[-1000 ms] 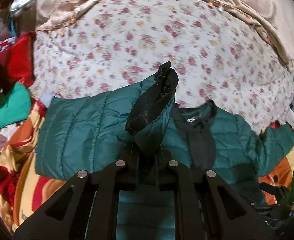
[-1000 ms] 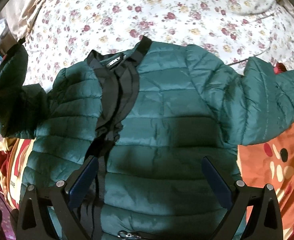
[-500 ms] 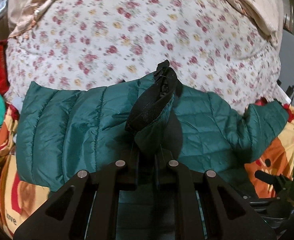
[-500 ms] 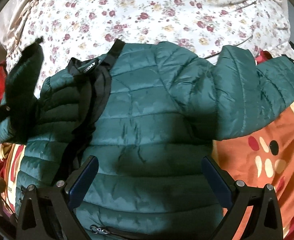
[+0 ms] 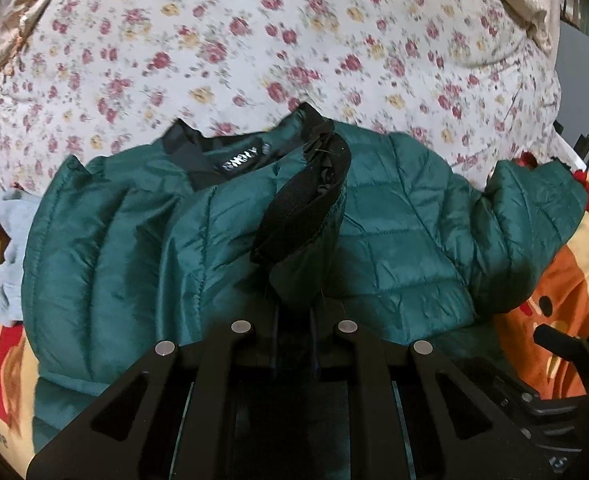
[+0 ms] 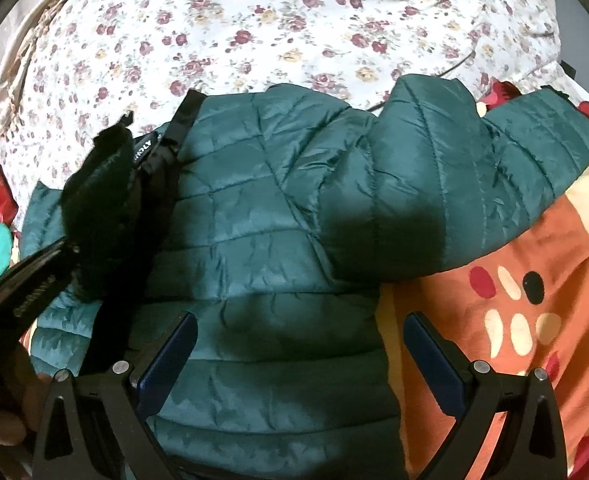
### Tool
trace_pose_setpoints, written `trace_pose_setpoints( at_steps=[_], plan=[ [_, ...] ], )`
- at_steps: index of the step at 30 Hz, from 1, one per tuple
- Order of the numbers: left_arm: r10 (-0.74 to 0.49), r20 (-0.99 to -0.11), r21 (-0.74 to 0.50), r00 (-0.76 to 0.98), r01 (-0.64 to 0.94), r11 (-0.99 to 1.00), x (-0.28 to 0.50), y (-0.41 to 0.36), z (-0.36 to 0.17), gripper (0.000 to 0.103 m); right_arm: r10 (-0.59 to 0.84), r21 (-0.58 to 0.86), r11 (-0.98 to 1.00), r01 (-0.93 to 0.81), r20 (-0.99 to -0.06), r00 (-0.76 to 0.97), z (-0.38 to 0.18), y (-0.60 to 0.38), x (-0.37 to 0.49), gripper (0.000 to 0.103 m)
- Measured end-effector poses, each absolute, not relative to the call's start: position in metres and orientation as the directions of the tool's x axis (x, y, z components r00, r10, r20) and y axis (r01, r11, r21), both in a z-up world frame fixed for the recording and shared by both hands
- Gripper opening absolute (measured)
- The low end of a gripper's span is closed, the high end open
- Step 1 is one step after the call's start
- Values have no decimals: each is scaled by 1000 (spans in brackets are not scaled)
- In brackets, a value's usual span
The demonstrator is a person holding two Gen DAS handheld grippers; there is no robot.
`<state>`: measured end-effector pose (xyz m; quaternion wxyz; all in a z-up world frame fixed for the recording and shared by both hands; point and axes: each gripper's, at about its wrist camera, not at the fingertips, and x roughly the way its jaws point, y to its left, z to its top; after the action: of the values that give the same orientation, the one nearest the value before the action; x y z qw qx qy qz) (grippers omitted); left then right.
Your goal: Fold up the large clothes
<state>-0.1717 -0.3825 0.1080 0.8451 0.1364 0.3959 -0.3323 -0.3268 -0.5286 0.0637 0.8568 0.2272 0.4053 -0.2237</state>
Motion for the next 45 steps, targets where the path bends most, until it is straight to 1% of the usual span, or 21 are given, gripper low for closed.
trace_pose_setpoints(
  at_steps=[8, 12, 13, 14, 15, 17, 20, 23, 25, 29, 32, 33, 34, 35, 37, 38, 40, 42, 45],
  plan=[
    [-432, -776, -11, 459, 675, 738, -169, -406, 90, 11, -200, 211, 785, 582, -803, 561, 59, -538, -333, 102],
    [-436, -797, -54, 419, 668, 742, -166, -407, 82, 15, -188, 226, 780, 584, -804, 564, 57, -539, -334, 102],
    [-436, -809, -81, 395, 660, 747, -165, -404, 81, 21, -181, 235, 777, 585, -806, 564, 56, -539, -335, 102],
    [-436, -814, -93, 383, 655, 750, -165, -402, 81, 30, -174, 241, 773, 587, -809, 561, 56, -539, -335, 102],
    [-447, -819, -117, 360, 657, 745, -165, -400, 82, 35, -172, 242, 772, 588, -811, 559, 56, -538, -335, 102],
    [-469, -816, -151, 336, 660, 736, -167, -391, 90, 50, -171, 239, 776, 584, -812, 559, 58, -535, -334, 102],
    [-514, -791, -197, 332, 657, 728, -169, -366, 111, 62, -165, 243, 788, 566, -803, 573, 64, -526, -332, 102],
    [-526, -763, -200, 374, 638, 743, -164, -330, 133, 68, -154, 250, 805, 538, -788, 597, 73, -516, -323, 102],
    [-512, -748, -176, 422, 617, 767, -158, -304, 144, 69, -140, 257, 815, 520, -782, 607, 76, -510, -313, 102],
    [-429, -722, -98, 542, 535, 839, -137, -248, 154, 69, -108, 262, 839, 477, -778, 619, 76, -499, -278, 102],
    [-353, -727, -55, 588, 463, 884, -118, -221, 147, 69, -98, 250, 842, 478, -800, 591, 66, -500, -249, 102],
    [-328, -734, -49, 594, 436, 898, -111, -213, 143, 69, -86, 257, 836, 486, -812, 577, 59, -502, -239, 100],
    [-313, -739, -48, 596, 417, 907, -105, -208, 138, 69, -73, 266, 831, 489, -819, 569, 53, -503, -232, 91],
    [-302, -744, -48, 596, 403, 914, -101, -202, 134, 69, -49, 283, 825, 489, -826, 561, 46, -504, -225, 85],
    [-281, -752, -47, 596, 377, 925, -92, -196, 126, 69, -27, 307, 818, 486, -824, 566, 39, -503, -219, 54],
    [-270, -756, -43, 596, 366, 930, -87, -194, 121, 69, -21, 320, 820, 474, -811, 585, 38, -502, -218, 47],
    [-250, -764, -34, 595, 350, 936, -78, -193, 113, 69, -71, 270, 840, 470, -805, 589, 43, -497, -216, 27],
    [-239, -771, -30, 590, 341, 940, -72, -194, 106, 69, -131, 200, 870, 450, -786, 604, 53, -492, -215, 20],
    [-239, -780, -39, 578, 336, 941, -65, -201, 97, 69, -227, 101, 890, 445, -747, 624, 71, -490, -217, 18]
  ],
)
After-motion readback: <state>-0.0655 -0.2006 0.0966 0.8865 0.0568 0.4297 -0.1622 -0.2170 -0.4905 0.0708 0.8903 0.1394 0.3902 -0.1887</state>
